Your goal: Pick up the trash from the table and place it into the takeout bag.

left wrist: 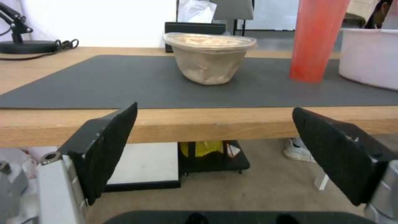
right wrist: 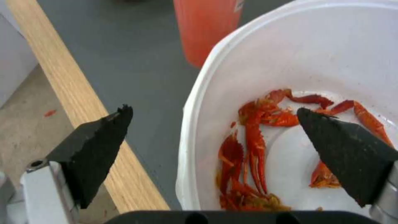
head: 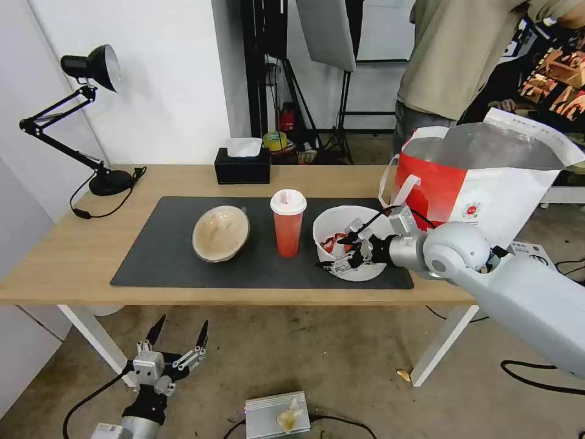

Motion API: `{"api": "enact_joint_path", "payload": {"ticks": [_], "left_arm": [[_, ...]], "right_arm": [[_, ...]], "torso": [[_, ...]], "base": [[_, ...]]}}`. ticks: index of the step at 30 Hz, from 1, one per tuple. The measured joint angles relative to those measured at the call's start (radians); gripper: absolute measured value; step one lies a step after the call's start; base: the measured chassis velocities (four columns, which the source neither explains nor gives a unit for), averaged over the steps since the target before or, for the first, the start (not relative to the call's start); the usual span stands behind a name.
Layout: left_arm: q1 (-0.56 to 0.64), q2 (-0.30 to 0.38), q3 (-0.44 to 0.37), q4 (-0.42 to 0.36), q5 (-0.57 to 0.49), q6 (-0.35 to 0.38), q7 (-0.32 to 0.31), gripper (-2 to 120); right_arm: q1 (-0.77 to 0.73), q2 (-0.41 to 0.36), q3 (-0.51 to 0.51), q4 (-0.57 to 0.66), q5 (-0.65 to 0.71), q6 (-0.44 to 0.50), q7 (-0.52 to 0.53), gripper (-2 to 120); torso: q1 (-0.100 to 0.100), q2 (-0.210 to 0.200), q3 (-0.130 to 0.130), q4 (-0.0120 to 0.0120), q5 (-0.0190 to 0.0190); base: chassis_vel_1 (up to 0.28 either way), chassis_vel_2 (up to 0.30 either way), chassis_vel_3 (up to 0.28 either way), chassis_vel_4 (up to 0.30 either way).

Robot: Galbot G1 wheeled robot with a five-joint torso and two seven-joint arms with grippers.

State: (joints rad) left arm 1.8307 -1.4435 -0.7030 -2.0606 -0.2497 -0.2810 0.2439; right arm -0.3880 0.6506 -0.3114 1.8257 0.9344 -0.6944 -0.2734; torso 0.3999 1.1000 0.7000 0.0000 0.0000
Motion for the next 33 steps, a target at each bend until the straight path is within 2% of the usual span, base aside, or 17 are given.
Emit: {"api": "enact_joint_path", "payload": {"ticks": [2,6,9,11,14,15,19,20,24,26,27,28,30,33], "left_arm": [[-0.001,0.000,0.001,0.000,0.000,0.000,0.000,100],[-0.001,-0.002,0.001,0.001,0.000,0.000,0.000,100],[0.000,-0.003,0.000,0.002,0.000,0.000,0.001,100],[0.000,-0.003,0.000,0.002,0.000,0.000,0.001,100],[0.000,-0.003,-0.003,0.001,0.000,-0.001,0.001,100],[0.000,-0.003,-0.003,0.001,0.000,-0.001,0.001,100],[-0.002,-0.013,0.007,-0.010,0.005,0.002,0.001,100],[-0.002,-0.013,0.007,-0.010,0.005,0.002,0.001,100],[-0.009,-0.023,0.024,-0.015,0.011,0.012,0.001,100],[-0.010,-0.023,0.025,-0.015,0.011,0.013,0.001,100],[-0.010,-0.023,0.025,-0.013,0.011,0.013,0.001,100],[-0.010,-0.023,0.025,-0.013,0.011,0.013,0.001,100],[-0.009,-0.024,0.025,-0.011,0.011,0.013,0.001,100],[-0.007,-0.025,0.023,-0.010,0.011,0.013,0.002,100]], "right_arm": [[-0.001,0.004,0.000,-0.002,-0.004,-0.001,0.002,100],[-0.001,0.008,0.000,-0.003,-0.006,-0.002,0.006,89],[-0.006,0.008,0.000,0.001,-0.007,-0.004,0.008,74],[-0.007,0.008,0.000,0.001,-0.007,-0.004,0.008,74],[-0.010,0.008,0.002,0.005,-0.007,-0.004,0.009,58],[-0.010,0.008,0.002,0.005,-0.007,-0.004,0.009,58],[-0.014,0.009,0.006,0.009,-0.007,-0.005,0.009,37],[-0.014,0.009,0.006,0.009,-0.007,-0.005,0.009,37],[-0.015,0.014,0.008,0.011,-0.007,-0.006,0.011,19],[-0.015,0.013,0.008,0.011,-0.007,-0.006,0.011,16],[-0.015,0.013,0.009,0.012,-0.007,-0.007,0.012,10],[-0.015,0.013,0.009,0.012,-0.007,-0.007,0.012,10],[-0.019,0.011,0.014,0.015,-0.007,-0.007,0.012,0],[-0.025,0.010,0.020,0.017,-0.007,-0.007,0.012,0]], "torso": [[0.000,0.000,0.000,0.0000,0.0000],[0.000,0.000,0.000,0.0001,-0.0001],[0.000,0.000,0.000,0.0000,0.0000],[0.000,0.000,0.000,0.0000,0.0000],[0.000,0.000,0.000,0.0001,0.0000],[0.000,0.000,0.000,0.0001,0.0000],[0.000,0.000,0.000,0.0000,0.0000],[0.000,0.000,0.000,0.0000,0.0000],[0.000,0.000,0.000,0.0001,0.0000],[0.000,0.000,0.000,0.0001,0.0000],[0.000,0.000,0.000,0.0000,0.0000],[0.000,0.000,0.000,0.0000,0.0000],[0.000,0.000,0.000,0.0000,-0.0001],[0.000,0.000,0.000,0.0000,0.0000]], "base": [[0.000,0.000,0.000,0.000],[0.000,0.000,0.000,0.000],[0.000,0.000,0.000,0.000],[0.000,0.000,0.000,0.000],[0.000,0.000,0.000,0.000],[0.000,0.000,0.000,0.000],[0.000,0.000,0.000,0.000],[0.000,0.000,0.000,0.000],[0.000,0.000,0.000,0.000],[0.000,0.000,0.000,0.000],[0.000,0.000,0.000,0.000],[0.000,0.000,0.000,0.000],[0.000,0.000,0.000,0.000],[0.000,0.000,0.000,0.000]]}}
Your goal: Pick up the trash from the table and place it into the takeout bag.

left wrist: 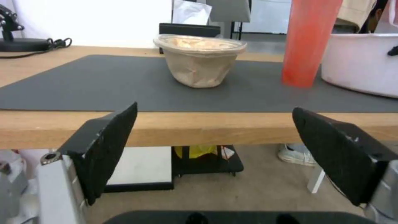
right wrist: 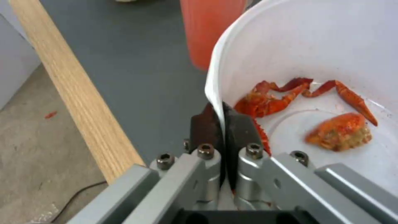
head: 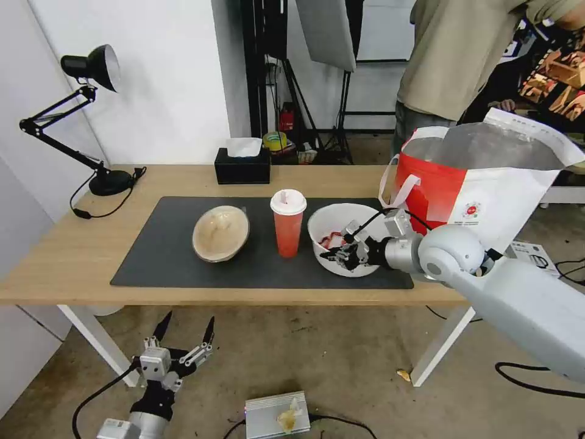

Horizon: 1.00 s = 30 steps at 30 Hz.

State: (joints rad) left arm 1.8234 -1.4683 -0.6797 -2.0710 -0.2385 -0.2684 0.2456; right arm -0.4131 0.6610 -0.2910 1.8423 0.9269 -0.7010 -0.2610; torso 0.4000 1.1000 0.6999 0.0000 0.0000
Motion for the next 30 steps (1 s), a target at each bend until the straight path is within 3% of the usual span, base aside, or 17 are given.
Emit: {"api": "enact_joint_path", "payload": {"ticks": [16,30], "left_arm": [[0.009,-0.006,-0.010,-0.005,-0.002,-0.006,0.001,100],[0.015,0.008,-0.012,-0.016,-0.001,-0.007,0.001,100]], "right_arm": [[-0.013,-0.009,0.014,0.026,-0.005,-0.001,0.006,0],[0.007,-0.099,0.060,0.131,-0.086,0.030,-0.022,0]], "torso": [[0.000,0.000,0.000,0.0000,0.0000],[0.000,0.000,0.000,0.0000,0.0001]], "base": [[0.000,0.000,0.000,0.000],[0.000,0.000,0.000,0.000]]}}
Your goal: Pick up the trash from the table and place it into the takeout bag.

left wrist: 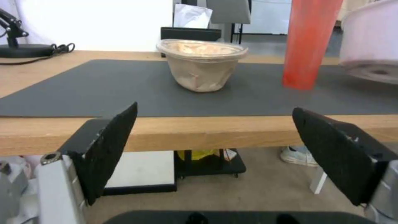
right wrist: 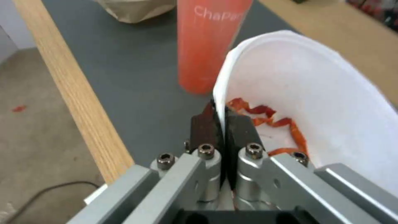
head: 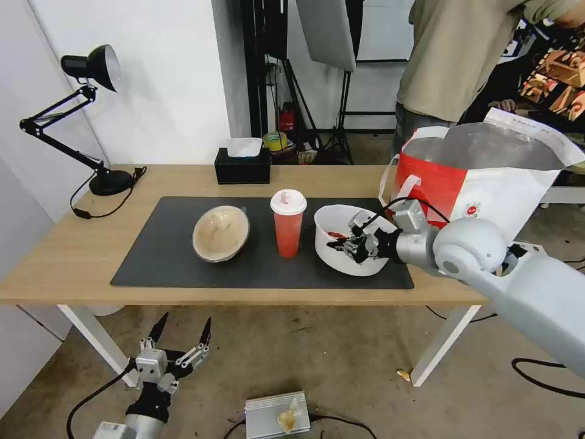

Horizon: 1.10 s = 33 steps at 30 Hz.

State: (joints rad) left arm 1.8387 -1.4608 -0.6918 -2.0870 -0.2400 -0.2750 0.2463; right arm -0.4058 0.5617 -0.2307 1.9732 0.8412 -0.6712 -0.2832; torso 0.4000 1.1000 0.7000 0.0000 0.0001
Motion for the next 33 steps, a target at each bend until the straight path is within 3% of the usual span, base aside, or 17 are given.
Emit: {"api": "enact_joint_path", "payload": {"ticks": [11,16,26,30,33], "left_arm": [[0.012,-0.001,-0.007,-0.007,0.004,-0.001,0.000,100],[0.021,-0.008,-0.006,-0.021,0.007,-0.002,0.000,100],[0.030,-0.031,0.007,-0.041,0.034,-0.010,0.000,100],[0.035,-0.048,0.026,-0.061,0.061,-0.015,-0.001,100],[0.035,-0.056,0.035,-0.077,0.073,-0.014,0.000,100]], "right_arm": [[-0.024,-0.081,0.056,0.115,-0.017,0.019,-0.014,0],[-0.083,-0.125,0.128,0.181,-0.017,0.028,-0.024,0],[-0.225,-0.212,0.313,0.296,-0.018,0.056,-0.054,0],[-0.378,-0.259,0.461,0.355,-0.020,0.095,-0.073,0],[-0.413,-0.272,0.493,0.376,-0.037,0.111,-0.080,0]], "torso": [[0.000,0.000,0.000,0.0000,0.0000],[0.000,0.000,0.000,0.0000,0.0001],[0.000,0.000,0.000,0.0001,0.0000],[0.000,0.000,0.000,-0.0002,0.0000],[0.000,0.000,0.000,-0.0001,0.0000]], "base": [[0.000,0.000,0.000,0.000],[0.000,0.000,0.000,0.000],[0.000,0.000,0.000,0.000],[0.000,0.000,0.000,0.000],[0.000,0.000,0.000,0.000]]}}
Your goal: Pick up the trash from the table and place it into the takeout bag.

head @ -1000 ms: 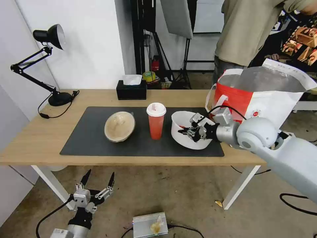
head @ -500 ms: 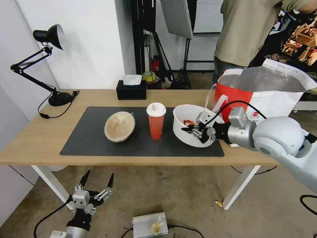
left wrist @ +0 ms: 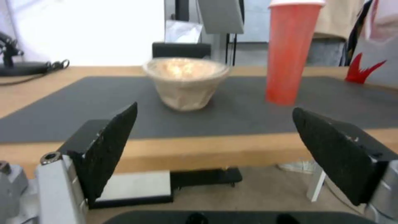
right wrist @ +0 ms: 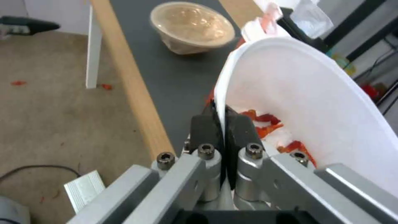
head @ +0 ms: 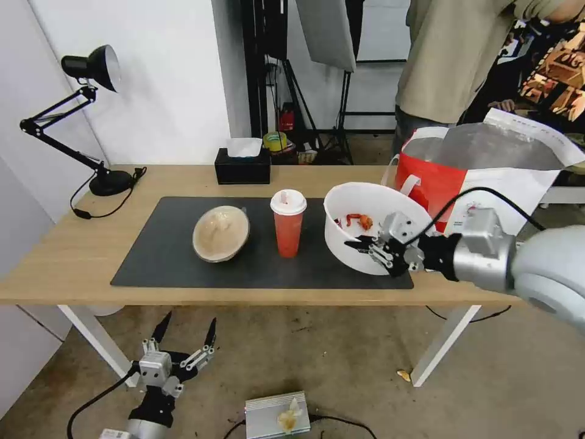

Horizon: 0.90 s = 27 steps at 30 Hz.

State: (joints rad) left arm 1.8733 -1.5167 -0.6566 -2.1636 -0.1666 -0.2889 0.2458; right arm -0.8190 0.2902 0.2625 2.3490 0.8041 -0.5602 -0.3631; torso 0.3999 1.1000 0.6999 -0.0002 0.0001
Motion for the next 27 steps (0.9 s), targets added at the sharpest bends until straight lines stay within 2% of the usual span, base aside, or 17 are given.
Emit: {"api": "enact_joint_path", "payload": {"ticks": [10,27], "left_arm": [[0.023,-0.011,0.010,-0.023,0.026,-0.011,0.000,100],[0.013,0.000,0.008,-0.001,0.022,-0.016,0.000,100]], "right_arm": [[0.012,-0.026,0.042,0.019,-0.091,0.041,-0.011,0],[0.070,-0.071,0.090,-0.043,-0.180,0.089,-0.027,0]], "torso": [[0.000,0.000,0.000,0.0003,0.0000],[0.000,0.000,0.000,0.0002,-0.0001]], "base": [[0.000,0.000,0.000,0.000],[0.000,0.000,0.000,0.000]]}}
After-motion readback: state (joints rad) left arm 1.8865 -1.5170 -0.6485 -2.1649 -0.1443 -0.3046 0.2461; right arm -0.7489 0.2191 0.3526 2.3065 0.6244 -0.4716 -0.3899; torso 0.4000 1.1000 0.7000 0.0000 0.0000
